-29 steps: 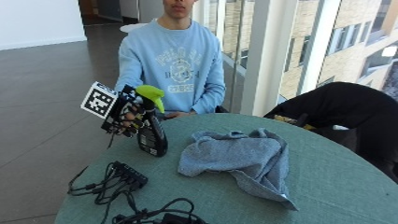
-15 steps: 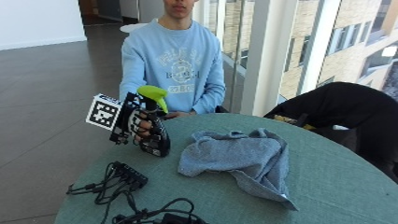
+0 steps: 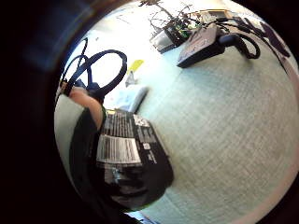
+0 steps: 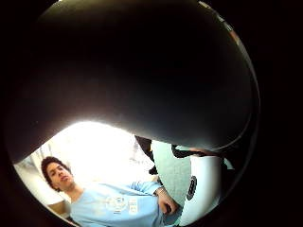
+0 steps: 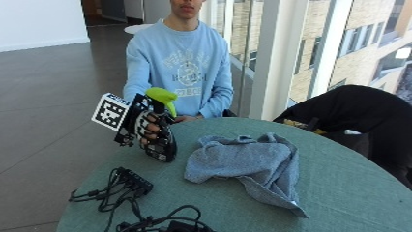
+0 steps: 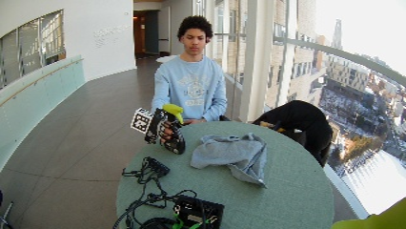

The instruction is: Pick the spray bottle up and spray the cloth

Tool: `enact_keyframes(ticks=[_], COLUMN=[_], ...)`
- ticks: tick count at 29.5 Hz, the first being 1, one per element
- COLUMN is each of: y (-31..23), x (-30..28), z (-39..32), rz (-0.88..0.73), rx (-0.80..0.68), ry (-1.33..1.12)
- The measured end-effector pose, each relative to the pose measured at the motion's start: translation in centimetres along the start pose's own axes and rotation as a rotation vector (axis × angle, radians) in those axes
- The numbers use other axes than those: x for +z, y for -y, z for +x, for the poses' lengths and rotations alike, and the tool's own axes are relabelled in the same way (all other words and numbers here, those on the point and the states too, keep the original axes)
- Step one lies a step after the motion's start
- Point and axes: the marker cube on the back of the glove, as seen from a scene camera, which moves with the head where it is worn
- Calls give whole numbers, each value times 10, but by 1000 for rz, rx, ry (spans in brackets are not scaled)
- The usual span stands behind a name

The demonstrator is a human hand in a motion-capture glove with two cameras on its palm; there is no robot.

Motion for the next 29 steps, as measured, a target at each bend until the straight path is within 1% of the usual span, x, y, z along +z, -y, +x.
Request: enact_keyframes(ticks=[14,21,29], y=[41,63,75], x=[-9,11,39], z=[-71,-97,-109], rz=[-315,-434,-520], rx=[82,99,105], ry=[-340,-461,-598])
